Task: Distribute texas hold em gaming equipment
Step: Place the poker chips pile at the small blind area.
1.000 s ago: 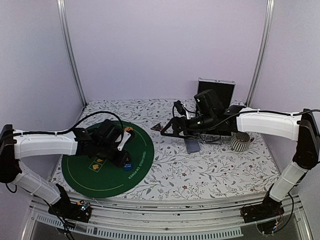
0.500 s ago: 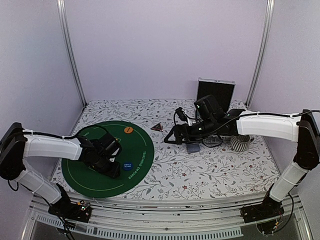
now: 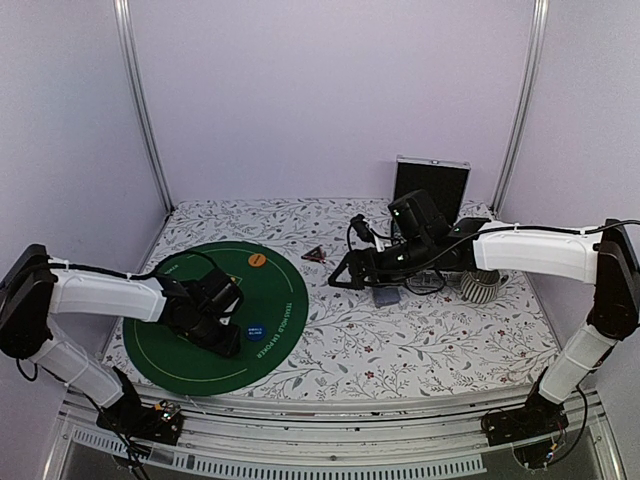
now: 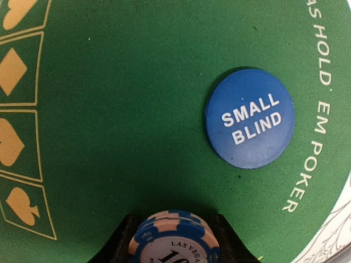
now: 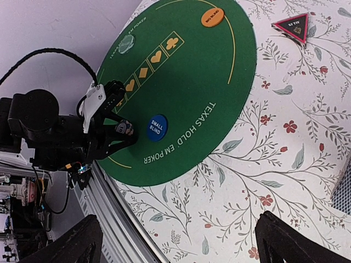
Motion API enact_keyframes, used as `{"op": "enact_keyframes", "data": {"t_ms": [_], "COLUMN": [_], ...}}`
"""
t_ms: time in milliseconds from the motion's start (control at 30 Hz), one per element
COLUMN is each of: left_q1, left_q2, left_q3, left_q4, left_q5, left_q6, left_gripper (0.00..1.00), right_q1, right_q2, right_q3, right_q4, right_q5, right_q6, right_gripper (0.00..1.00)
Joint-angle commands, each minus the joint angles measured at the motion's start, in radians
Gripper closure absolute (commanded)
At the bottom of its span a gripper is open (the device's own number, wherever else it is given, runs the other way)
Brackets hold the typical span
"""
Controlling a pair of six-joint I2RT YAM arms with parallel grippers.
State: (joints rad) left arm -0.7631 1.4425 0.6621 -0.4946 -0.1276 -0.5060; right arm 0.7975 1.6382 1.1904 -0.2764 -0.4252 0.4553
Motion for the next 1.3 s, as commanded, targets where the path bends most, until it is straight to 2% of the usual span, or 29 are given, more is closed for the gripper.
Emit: {"op": "enact_keyframes", "data": {"t_ms": [0, 300, 700, 900, 1067, 1133, 1200, 1267], "left_q1": [-0.011, -0.012, -0.013, -0.013, -0.012, -0.009, -0.003, 0.01], "left_q2": [0.042, 0.054, 0.039, -0.017, -0.067, -0.076, -0.076, -0.08], "left_q3": [-0.033, -0.05, -0.05, -0.012, 0.088, 0.144, 0.208, 0.282], "left_q4": [0.038, 0.047, 0.046, 0.006, -0.047, -0.068, -0.093, -0.109], "left_q5": [0.01, 0.024, 0.027, -0.033, -0.064, -0.074, -0.077, -0.068], "left_q6": [0.012, 0.012, 0.013, 0.013, 0.056, 0.103, 0.148, 0.191], "left_gripper": [0.73, 0.56, 0.46, 0.39, 0.24, 0.19, 0.15, 0.12], "right_q1": [0.001, 0.0, -0.007, -0.046, -0.135, -0.146, -0.15, -0.175], "right_q2": [-0.006, -0.018, -0.027, -0.062, -0.142, -0.152, -0.14, -0.102], "right_q3": [0.011, 0.051, 0.07, 0.095, 0.14, 0.14, 0.135, 0.143], "right_q4": [0.003, -0.011, -0.035, -0.053, -0.032, 0.006, 0.054, 0.08], "right_q5": [-0.01, -0.003, 0.015, 0.024, 0.155, 0.248, 0.407, 0.46], "right_q6": [-0.007, -0.016, -0.031, -0.081, -0.286, -0.449, -0.626, -0.75], "right_gripper": [0.01, 0.01, 0.01, 0.01, 0.01, 0.01, 0.01, 0.01]}}
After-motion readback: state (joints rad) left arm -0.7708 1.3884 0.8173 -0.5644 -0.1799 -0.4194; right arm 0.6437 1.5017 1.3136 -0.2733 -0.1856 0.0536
